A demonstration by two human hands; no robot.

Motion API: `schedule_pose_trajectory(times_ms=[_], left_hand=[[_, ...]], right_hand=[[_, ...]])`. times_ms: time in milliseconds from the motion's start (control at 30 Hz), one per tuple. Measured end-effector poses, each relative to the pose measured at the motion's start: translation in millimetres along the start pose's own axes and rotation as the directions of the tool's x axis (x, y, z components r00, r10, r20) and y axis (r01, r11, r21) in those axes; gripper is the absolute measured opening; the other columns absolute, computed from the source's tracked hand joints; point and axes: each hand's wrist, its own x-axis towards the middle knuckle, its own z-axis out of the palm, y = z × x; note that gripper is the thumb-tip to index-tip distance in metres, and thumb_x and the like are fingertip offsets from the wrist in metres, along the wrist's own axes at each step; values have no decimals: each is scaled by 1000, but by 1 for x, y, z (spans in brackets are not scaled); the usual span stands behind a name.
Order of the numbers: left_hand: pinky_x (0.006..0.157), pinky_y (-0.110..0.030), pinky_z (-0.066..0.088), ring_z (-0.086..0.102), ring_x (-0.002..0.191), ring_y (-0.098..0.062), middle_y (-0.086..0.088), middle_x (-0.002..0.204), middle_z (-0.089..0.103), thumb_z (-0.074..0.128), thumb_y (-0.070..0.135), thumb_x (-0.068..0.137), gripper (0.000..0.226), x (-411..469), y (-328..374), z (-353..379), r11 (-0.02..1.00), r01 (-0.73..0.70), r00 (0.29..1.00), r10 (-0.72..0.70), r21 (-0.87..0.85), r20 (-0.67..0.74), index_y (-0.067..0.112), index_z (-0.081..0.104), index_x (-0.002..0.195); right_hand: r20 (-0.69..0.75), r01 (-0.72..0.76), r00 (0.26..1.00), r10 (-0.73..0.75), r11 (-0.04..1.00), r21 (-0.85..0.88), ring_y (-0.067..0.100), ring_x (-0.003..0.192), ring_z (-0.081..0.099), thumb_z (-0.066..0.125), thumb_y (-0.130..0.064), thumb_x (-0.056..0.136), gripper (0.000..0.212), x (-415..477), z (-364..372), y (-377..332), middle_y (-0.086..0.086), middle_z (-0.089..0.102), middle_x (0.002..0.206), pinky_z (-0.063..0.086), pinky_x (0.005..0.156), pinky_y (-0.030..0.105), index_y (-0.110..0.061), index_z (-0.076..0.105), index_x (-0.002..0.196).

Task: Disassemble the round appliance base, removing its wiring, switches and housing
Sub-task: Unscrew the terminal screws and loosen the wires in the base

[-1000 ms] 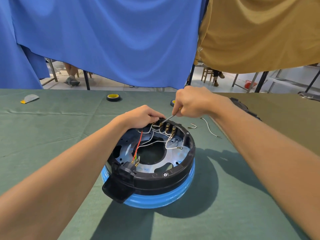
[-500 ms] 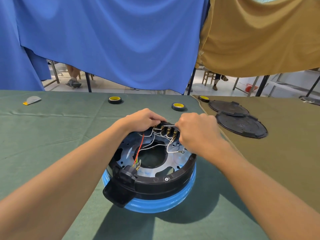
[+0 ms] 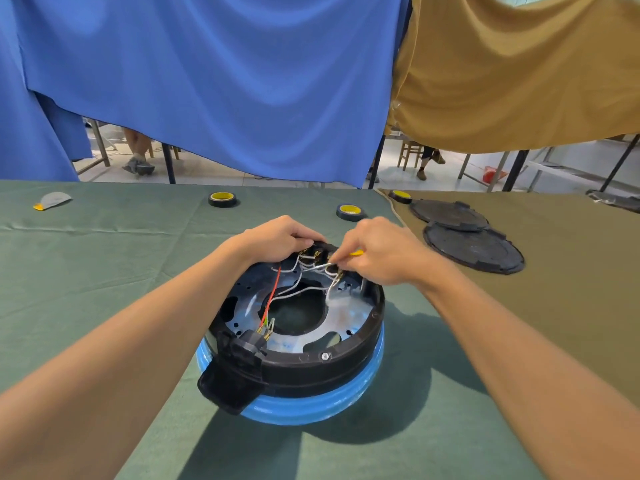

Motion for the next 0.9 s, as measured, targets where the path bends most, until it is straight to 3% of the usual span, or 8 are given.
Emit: schedule_pose_trajectory(times_ms=[133,233,400,567,667,733,833,900], left_hand=[[101,-32,42,61,109,-12,11,115,68,47,12,102,33,-1,-1,-2,1000,8,1000,-8,-18,26,25,67,124],[88,-31,47,61,89,0,17,98,71,46,13,102,33,0,-1,-1,1000,9,1000,-8,-7,22,27,67,123],[104,-50,40,59,93,-8,25,101,67,45,19,102,34,-1,-2,0,998,59,998,-60,11,8,40,66,121],[107,-47,39,59,115,-19,4,122,68,45,21,103,33,1,-3,0,997,79,997,-79,24,14,34,63,127],[88,-25,48,63,85,-7,2,95,73,45,18,103,33,0,-3,1,998,60,998,-59,-9,25,29,64,128],[70,-14,40,54,70,1,5,85,70,45,15,102,33,-1,-1,0,998,50,998,-49,-37,25,25,64,128],[90,-19,35,57,109,-8,7,125,65,45,12,102,34,-1,-1,-2,997,41,998,-39,-61,40,22,63,128],[92,-21,37,57,112,-11,7,127,64,45,12,102,34,-1,0,-2,998,40,998,-37,-57,44,22,64,128]], right_hand=[[-119,17,993,-20,999,-28,16,102,58,61,-33,91,18,-9,-5,8,-18,62,100,49,84,41,-41,75,99],[-207,1,978,1,1000,9,17,96,59,63,-30,92,17,-13,-11,10,-13,63,96,50,82,39,-33,76,103],[-54,-38,998,36,999,-32,19,95,55,56,-14,94,31,-14,-11,6,-5,57,96,39,74,28,-25,69,120],[-357,-82,909,215,932,354,12,81,61,75,-18,81,14,-17,-5,11,-5,70,93,50,81,30,-22,77,95],[-356,-89,842,405,756,649,12,80,60,83,-19,74,14,-16,8,7,-8,68,83,50,70,29,-23,78,88],[-312,-48,793,524,564,825,12,65,57,85,-16,71,21,-14,13,4,-4,66,77,43,52,21,-19,77,90],[-233,59,686,690,267,962,10,50,52,86,-10,69,31,-10,15,0,9,66,76,35,39,14,-8,64,90],[-191,120,609,770,149,982,9,48,51,84,-14,73,29,-7,14,-1,14,68,76,35,38,15,-7,59,86]])
